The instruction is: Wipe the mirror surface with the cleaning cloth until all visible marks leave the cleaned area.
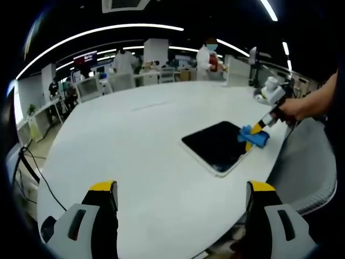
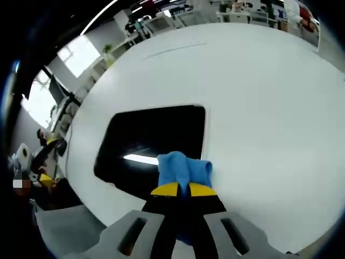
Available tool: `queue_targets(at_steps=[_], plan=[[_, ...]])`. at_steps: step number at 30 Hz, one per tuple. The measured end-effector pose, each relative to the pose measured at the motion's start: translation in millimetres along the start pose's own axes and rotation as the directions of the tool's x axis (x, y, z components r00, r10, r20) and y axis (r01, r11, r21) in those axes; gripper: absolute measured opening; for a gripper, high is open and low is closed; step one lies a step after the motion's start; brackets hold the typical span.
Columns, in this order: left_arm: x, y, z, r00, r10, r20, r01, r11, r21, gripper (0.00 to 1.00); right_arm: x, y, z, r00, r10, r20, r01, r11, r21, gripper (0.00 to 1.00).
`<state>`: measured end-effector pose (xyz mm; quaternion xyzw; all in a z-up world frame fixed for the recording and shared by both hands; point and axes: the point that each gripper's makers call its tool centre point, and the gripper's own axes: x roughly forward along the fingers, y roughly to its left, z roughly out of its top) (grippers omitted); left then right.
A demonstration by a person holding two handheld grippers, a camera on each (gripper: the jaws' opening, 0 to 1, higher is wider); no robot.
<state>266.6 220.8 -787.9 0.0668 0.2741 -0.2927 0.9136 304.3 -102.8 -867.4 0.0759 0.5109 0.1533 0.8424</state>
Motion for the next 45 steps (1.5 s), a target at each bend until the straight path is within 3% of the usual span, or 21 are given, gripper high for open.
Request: queue_targets(at_steps=[10,34,45], plan=[[0.7,-3.2,0.4,1.0,-0.002,-0.001,0.002,1.0,0.0,0.99,2.0,8.0,-0.5,1.0,0.023,0.002,-0.023,1.0,0.02,0.0],[-7.6,1.9,2.0,1.0,0.008,0.013,-0.008,1.0,-0.01,0.99,23.0,56.4,7.1,0.996,0.091,-0.001,-0.091,0.996,0.015,0.0],[-15.3,4.8,-7.0,1.0,0.03,0.003,-0.029,0.999,-0.016,0.99,31.5,80.3,9.8,0.992,0.123,-0.006,-0.123,0.992,-0.022,0.0]])
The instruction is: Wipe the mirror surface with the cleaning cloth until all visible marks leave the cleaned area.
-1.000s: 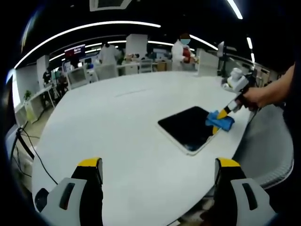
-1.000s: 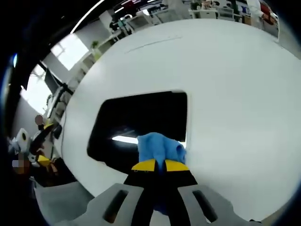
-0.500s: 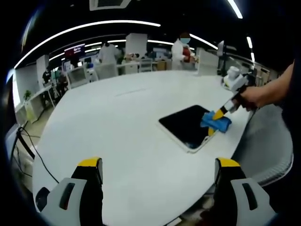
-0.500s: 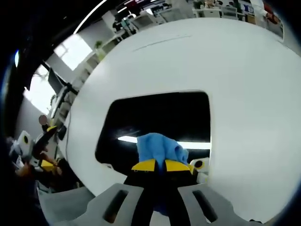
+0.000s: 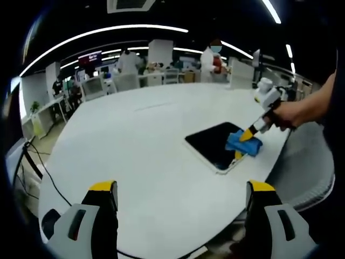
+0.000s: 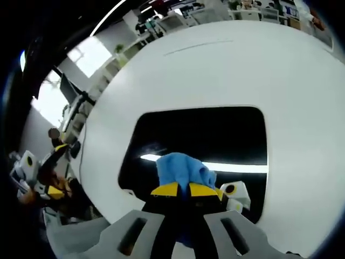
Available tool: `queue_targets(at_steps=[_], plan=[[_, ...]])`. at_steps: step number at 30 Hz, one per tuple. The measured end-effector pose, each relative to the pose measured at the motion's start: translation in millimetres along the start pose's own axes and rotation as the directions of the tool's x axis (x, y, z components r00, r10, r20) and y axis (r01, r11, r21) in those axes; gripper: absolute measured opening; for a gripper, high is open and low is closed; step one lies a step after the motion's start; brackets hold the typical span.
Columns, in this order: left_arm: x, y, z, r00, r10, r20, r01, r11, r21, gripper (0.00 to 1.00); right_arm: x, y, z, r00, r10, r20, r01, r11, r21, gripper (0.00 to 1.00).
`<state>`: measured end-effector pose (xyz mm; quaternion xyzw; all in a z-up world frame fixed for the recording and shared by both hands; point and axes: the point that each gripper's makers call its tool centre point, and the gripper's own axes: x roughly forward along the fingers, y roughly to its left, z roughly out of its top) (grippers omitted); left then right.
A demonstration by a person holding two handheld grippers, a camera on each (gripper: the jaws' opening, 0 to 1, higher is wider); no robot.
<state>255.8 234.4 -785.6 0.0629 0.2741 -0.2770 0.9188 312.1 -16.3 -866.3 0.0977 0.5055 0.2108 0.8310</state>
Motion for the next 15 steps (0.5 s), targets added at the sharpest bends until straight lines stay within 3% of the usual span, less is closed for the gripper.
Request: queue_targets(at_steps=[5,15], plan=[[-2.4,6.0,0.1,1.0,0.028,0.007,-0.028,1.0,0.002,0.99,5.4,10.7,0.2,1.0,0.016,-0.005,-0.016,1.0,-0.019,0.0],[1.8,6.3,3.6,1.0,0.022,0.005,-0.022,1.0,0.005,0.99,18.2,35.1,2.1,0.999,0.041,-0.025,-0.043,0.995,-0.089,0.0]])
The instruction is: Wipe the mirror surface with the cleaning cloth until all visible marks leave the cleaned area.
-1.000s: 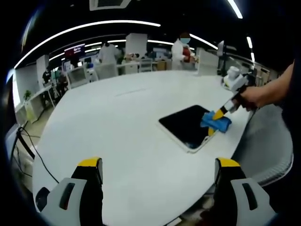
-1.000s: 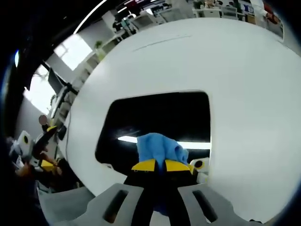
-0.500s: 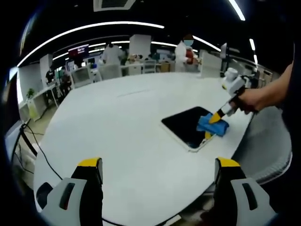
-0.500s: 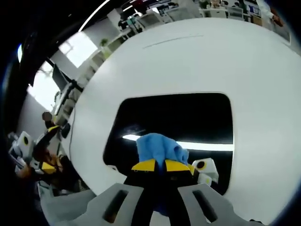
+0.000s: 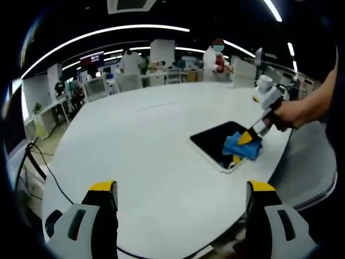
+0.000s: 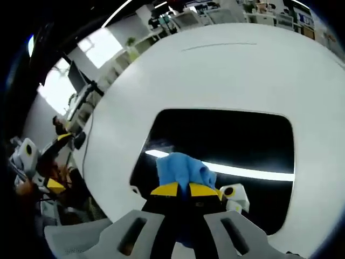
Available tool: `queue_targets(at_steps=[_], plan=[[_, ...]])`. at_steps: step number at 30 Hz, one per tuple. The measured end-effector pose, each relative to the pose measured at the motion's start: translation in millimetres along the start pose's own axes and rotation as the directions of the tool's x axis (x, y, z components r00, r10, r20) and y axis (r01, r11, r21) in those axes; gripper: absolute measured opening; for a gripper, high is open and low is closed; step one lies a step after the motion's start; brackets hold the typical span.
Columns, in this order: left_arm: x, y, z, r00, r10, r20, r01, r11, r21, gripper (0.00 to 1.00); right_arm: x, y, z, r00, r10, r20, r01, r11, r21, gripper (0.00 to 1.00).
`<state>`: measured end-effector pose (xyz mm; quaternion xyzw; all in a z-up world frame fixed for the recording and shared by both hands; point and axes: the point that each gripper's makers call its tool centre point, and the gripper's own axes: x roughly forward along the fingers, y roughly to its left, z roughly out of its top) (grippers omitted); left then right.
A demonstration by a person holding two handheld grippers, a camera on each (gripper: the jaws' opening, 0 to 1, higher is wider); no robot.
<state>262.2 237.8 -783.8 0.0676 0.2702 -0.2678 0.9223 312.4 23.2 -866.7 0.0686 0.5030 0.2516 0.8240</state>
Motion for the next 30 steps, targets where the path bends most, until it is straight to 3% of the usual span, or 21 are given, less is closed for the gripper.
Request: queue_targets(at_steps=[8,19,30], plan=[[2.6,-8.1,-3.2,1.0,-0.014,-0.009,0.014,1.0,0.002,0.99,9.9,19.4,3.3,0.999,0.026,-0.025,-0.028,0.998,-0.059,0.0],[1.1,-12.2,-8.5,1.0,-0.011,-0.023,0.011,1.0,-0.008,0.99,15.7,28.2,5.1,0.998,0.051,-0.029,-0.053,0.996,-0.07,0.0],[1.2,-17.4,-12.1,1.0,-0.009,-0.023,0.008,1.0,-0.02,0.99,28.1,53.9,7.1,0.994,0.09,-0.056,-0.096,0.989,-0.109,0.01]])
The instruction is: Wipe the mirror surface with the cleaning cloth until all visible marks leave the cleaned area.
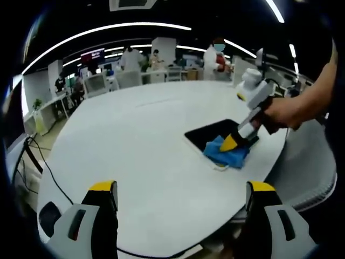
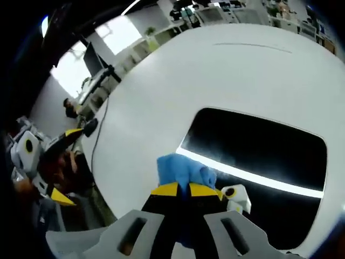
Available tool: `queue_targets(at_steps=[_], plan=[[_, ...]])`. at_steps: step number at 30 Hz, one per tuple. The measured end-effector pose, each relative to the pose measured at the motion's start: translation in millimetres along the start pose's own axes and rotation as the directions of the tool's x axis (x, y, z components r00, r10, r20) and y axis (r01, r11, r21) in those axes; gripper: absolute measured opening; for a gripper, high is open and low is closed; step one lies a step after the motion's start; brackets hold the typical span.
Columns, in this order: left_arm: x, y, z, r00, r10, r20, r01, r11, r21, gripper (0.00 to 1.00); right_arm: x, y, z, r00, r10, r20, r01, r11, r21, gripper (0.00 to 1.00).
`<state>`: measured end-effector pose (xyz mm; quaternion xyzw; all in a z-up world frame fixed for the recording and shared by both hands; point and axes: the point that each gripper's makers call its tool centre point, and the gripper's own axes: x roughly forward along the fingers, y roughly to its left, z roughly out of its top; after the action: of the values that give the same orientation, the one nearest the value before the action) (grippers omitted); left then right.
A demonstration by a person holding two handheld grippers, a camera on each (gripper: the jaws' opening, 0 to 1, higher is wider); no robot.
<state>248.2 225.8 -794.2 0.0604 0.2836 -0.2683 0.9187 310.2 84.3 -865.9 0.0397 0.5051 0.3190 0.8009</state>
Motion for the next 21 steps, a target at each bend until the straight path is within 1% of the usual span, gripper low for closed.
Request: queue_targets(at_steps=[2,3,5,8,12,14,21], plan=[[0.5,-1.6,-0.9,1.0,-0.01,-0.002,0.01,1.0,0.005,0.99,3.7,4.6,2.0,1.0,0.009,-0.002,-0.009,1.0,-0.004,0.01],[0.4,-1.9,0.0,1.0,-0.014,0.004,0.014,1.0,-0.008,0.99,4.6,6.0,2.5,1.0,0.008,-0.003,-0.008,1.0,-0.008,0.01],[-0.4,-0.7,1.4,1.0,-0.01,0.006,0.01,1.0,-0.005,0.99,5.9,8.8,3.2,1.0,0.008,-0.012,-0.008,1.0,-0.022,0.01],[1.0,2.3,0.8,1.0,-0.012,0.0,0.012,1.0,0.002,0.99,5.8,8.0,3.3,1.0,0.0,-0.021,-0.001,1.0,-0.031,0.0],[1.2,5.9,5.0,1.0,-0.008,0.01,0.008,1.0,0.0,0.99,5.7,7.2,2.9,1.0,0.004,-0.023,-0.005,0.999,-0.035,0.01],[2.5,6.6,4.7,1.0,-0.008,0.01,0.008,1.0,-0.001,0.99,5.5,8.0,2.8,1.0,-0.001,-0.026,0.0,0.999,-0.047,0.01],[4.9,5.3,5.2,1.0,-0.02,0.013,0.02,1.0,-0.002,0.99,5.3,7.5,2.7,1.0,-0.002,-0.027,0.001,0.999,-0.035,0.01]])
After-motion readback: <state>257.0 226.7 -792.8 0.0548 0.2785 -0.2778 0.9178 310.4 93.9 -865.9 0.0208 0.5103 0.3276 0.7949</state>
